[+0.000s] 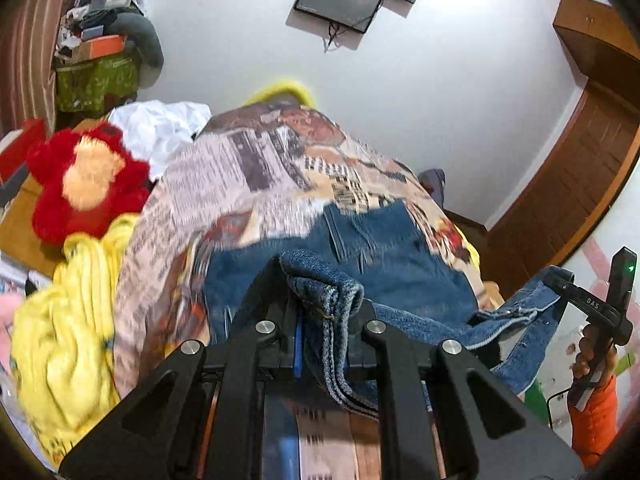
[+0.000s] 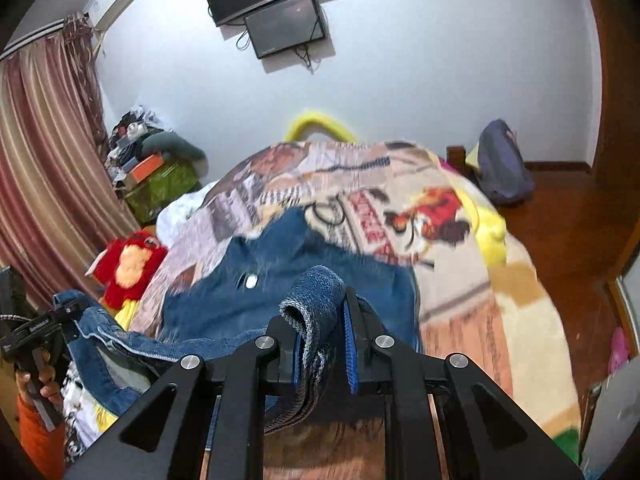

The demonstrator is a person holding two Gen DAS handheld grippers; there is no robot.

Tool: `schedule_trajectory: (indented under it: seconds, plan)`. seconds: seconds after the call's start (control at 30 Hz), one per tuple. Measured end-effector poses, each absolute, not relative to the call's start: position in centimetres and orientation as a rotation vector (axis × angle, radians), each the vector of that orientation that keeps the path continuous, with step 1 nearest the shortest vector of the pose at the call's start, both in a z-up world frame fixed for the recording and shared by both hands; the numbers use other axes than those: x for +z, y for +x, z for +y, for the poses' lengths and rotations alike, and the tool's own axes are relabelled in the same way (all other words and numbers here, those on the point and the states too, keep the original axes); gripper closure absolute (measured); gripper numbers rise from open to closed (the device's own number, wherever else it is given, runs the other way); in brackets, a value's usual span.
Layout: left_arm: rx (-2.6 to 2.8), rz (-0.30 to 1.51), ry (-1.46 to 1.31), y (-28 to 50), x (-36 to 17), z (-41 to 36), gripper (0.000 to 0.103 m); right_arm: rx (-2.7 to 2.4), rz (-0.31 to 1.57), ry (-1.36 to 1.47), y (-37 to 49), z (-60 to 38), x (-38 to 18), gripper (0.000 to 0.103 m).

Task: Fold large clothes
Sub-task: 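Lift the hem with both grippers and fold it up toward the collar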

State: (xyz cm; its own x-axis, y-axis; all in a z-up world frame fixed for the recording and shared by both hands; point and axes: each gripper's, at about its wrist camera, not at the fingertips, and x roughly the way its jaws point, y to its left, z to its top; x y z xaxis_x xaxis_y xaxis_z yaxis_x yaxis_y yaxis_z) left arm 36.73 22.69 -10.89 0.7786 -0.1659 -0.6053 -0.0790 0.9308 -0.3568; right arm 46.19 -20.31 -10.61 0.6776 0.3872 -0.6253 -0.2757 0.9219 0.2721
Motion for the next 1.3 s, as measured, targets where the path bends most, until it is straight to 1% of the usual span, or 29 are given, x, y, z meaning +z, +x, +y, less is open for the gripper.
schedule_trajectory:
  seconds: [0.2, 0.37, 0.5, 0.67, 0.83, 0.93, 1.17, 1.3]
  plan:
    - [-0.017, 0.674, -0.357, 41.5, -11.0, 23.3, 0.090, 0.335, 0.737, 0.178, 51.9, -19.1, -11.0, 0.089]
    - [0.010, 0.715, -0.348, 45.9, -12.9, 24.1, 0.090, 0.295, 0.770, 0.176, 56.6, -17.7, -13.3, 0.089]
    - [0.036, 0.770, -0.360, 49.2, -15.8, 25.0, 0.090, 0.274, 0.810, 0.180, 59.7, -16.8, -16.1, 0.089]
    - [0.079, 0.890, -0.395, 52.9, -21.6, 26.3, 0.089, 0.246, 0.879, 0.162, 62.7, -15.7, -20.5, 0.089]
    - [0.090, 1.004, -0.446, 54.8, -26.7, 27.1, 0.087, 0.221, 0.938, 0.095, 64.2, -15.0, -24.7, 0.089]
    - [0.088, 1.026, -0.491, 55.0, -28.5, 27.4, 0.084, 0.231, 0.961, 0.068, 64.3, -15.2, -26.2, 0.088]
    - [0.095, 1.031, -0.365, 55.1, -28.4, 26.0, 0.083, 0.281, 0.970, 0.037, 63.6, -16.1, -25.7, 0.086]
    - [0.119, 1.046, -0.331, 55.2, -28.6, 25.7, 0.083, 0.192, 0.906, -0.016, 62.0, -17.5, -23.7, 0.086]
